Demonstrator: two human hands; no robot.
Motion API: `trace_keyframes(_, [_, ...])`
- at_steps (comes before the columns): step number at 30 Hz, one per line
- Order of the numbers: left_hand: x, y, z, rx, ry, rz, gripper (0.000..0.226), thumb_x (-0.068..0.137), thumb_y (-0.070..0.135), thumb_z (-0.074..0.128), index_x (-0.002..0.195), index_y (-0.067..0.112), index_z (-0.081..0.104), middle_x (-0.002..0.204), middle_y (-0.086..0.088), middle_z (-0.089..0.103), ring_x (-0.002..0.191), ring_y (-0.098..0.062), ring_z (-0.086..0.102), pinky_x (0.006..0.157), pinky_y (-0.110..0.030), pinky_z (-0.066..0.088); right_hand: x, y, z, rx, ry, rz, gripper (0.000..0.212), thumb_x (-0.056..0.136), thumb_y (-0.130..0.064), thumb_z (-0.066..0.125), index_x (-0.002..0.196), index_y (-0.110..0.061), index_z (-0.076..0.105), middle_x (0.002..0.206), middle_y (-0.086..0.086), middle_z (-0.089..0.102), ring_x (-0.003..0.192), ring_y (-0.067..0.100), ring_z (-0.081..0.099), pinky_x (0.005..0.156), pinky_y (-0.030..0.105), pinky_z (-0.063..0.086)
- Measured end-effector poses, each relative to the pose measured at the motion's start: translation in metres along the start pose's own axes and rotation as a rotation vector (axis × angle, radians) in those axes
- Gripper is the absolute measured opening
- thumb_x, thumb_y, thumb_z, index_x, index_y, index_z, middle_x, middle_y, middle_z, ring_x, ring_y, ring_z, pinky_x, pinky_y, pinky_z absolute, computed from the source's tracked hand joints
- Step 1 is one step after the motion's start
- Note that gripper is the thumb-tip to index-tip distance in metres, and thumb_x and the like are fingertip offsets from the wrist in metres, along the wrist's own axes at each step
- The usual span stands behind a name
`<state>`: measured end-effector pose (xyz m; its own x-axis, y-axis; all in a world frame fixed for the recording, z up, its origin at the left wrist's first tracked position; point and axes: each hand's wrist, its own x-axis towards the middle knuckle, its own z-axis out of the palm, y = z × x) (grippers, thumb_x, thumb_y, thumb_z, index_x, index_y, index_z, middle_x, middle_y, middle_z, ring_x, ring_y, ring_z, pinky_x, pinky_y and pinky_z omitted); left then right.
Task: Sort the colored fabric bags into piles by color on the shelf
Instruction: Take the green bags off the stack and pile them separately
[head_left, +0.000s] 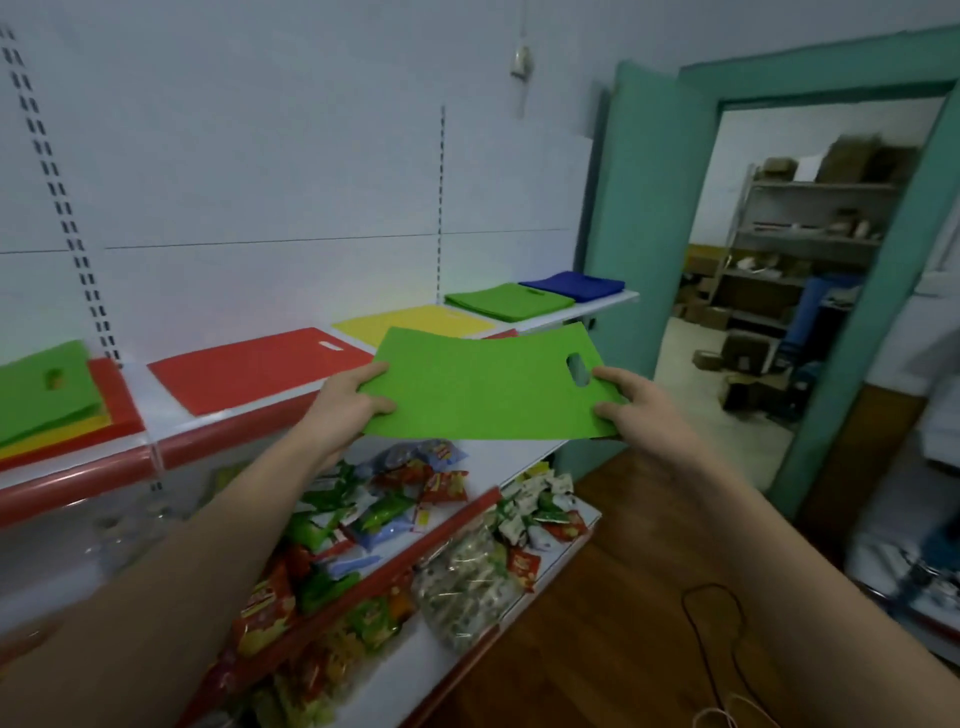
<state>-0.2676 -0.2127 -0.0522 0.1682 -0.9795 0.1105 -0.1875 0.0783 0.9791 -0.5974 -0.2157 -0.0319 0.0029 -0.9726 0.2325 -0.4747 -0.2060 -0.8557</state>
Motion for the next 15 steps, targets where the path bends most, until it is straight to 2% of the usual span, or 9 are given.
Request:
trace_keyframes(3, [0.019,-0.002,0.046,-0.026,-0.047,-0.002,0.066,0.084,-0.012,0.062,0.144,0.008,0.046,0.132,-0.013,0.058,0.107,-0.026,0.065,0.1,-0.042,0.051,0.012,0.028,-0.033,-0.054,0.032,0.028,0.05,0.094,0.002,0.051,0.142,-0.012,0.048,0.132,0.006,0.049,0.099,0.014,0.052,0.06,0.005,0.042])
trace_keyframes(5, [0.03,-0.003,0.069,-0.028,-0.068,-0.004,0.067,0.084,-0.011,0.064,0.145,0.01,0.045,0.135,-0.012,0.057,0.109,-0.026,0.065,0.1,-0.043,0.05,0.02,0.043,-0.05,-0.078,0.042,0.046,0.05,0.094,0.0,0.052,0.142,-0.014,0.048,0.129,0.004,0.05,0.102,0.014,0.052,0.074,0.015,0.042])
trace_keyframes(7, [0.045,-0.003,0.092,-0.022,-0.093,-0.003,0.067,0.084,-0.01,0.065,0.145,0.011,0.045,0.137,-0.013,0.056,0.112,-0.028,0.063,0.101,-0.046,0.05,0.032,0.059,-0.066,-0.087,0.044,0.059,0.05,0.095,-0.002,0.052,0.142,-0.016,0.048,0.129,0.001,0.049,0.104,0.014,0.052,0.079,0.02,0.04])
trace_keyframes(9, [0.062,-0.005,0.113,-0.012,-0.112,0.005,0.068,0.084,-0.008,0.066,0.145,0.011,0.045,0.14,-0.012,0.054,0.116,-0.028,0.061,0.102,-0.047,0.049,0.048,0.075,-0.078,-0.09,0.059,0.06,0.05,0.094,-0.003,0.054,0.142,-0.015,0.049,0.137,0.004,0.049,0.107,0.013,0.051,0.083,0.021,0.04])
trace_keyframes(12, [0.088,-0.009,0.145,0.012,-0.141,0.025,0.065,0.085,-0.005,0.067,0.145,0.011,0.046,0.143,-0.008,0.051,0.123,-0.025,0.057,0.108,-0.045,0.044,0.074,0.099,-0.093,-0.081,0.077,0.075,0.051,0.093,0.001,0.053,0.142,-0.011,0.047,0.142,0.007,0.048,0.111,0.011,0.047,0.083,0.019,0.039])
trace_keyframes(15, [0.124,-0.015,0.179,0.032,-0.176,0.039,0.062,0.088,0.001,0.067,0.145,0.013,0.046,0.142,-0.002,0.05,0.121,-0.021,0.056,0.108,-0.039,0.044,0.103,0.125,-0.107,-0.075,0.089,0.096,0.052,0.093,0.003,0.052,0.143,-0.01,0.046,0.145,0.009,0.046,0.112,0.012,0.048,0.068,0.007,0.043])
